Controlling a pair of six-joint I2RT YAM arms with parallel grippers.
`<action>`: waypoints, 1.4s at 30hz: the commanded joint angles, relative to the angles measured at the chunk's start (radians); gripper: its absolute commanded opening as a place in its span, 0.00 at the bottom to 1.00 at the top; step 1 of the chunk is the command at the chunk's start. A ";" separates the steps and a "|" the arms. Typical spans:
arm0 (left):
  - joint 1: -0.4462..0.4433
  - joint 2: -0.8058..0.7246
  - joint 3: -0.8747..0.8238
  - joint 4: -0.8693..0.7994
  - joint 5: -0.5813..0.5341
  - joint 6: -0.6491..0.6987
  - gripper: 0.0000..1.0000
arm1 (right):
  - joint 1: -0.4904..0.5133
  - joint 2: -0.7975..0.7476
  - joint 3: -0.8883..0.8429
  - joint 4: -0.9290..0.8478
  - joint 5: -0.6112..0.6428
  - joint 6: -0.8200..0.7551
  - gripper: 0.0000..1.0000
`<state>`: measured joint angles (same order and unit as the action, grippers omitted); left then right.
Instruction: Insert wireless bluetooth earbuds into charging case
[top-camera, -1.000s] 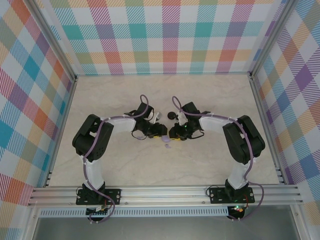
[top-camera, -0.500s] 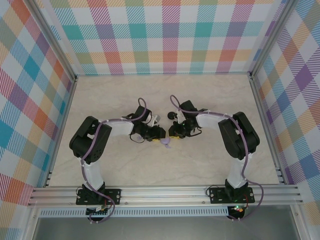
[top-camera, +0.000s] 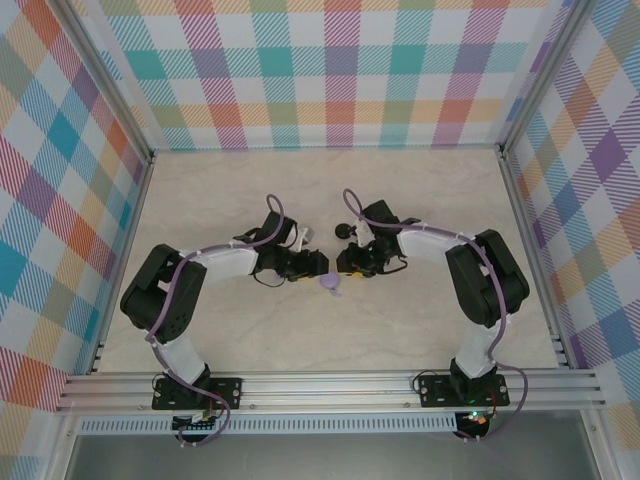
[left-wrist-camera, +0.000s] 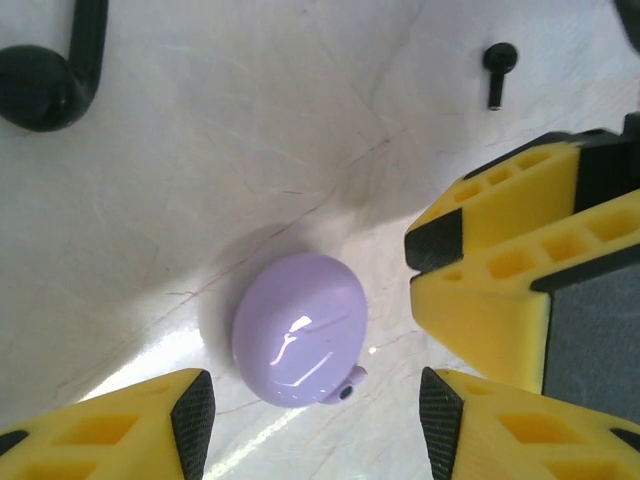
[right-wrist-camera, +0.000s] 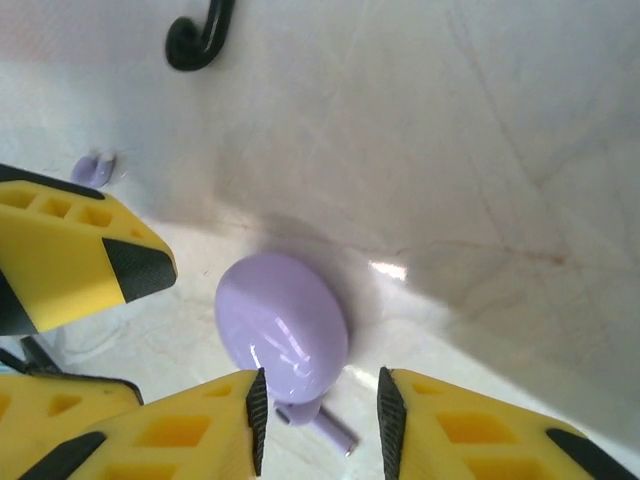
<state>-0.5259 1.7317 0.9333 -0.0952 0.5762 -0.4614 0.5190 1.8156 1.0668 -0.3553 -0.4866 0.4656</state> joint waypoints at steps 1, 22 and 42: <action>0.015 -0.024 -0.038 0.044 0.032 -0.034 0.57 | -0.001 -0.034 -0.039 0.057 -0.067 0.027 0.38; 0.018 0.054 -0.091 0.160 0.056 -0.100 0.54 | 0.003 0.049 -0.059 0.132 -0.120 0.094 0.33; -0.011 0.117 -0.097 0.257 0.125 -0.182 0.43 | 0.012 0.087 -0.070 0.159 -0.106 0.115 0.24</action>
<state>-0.5148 1.8175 0.8543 0.1200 0.6716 -0.6178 0.5247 1.8763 1.0069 -0.2066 -0.5968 0.5686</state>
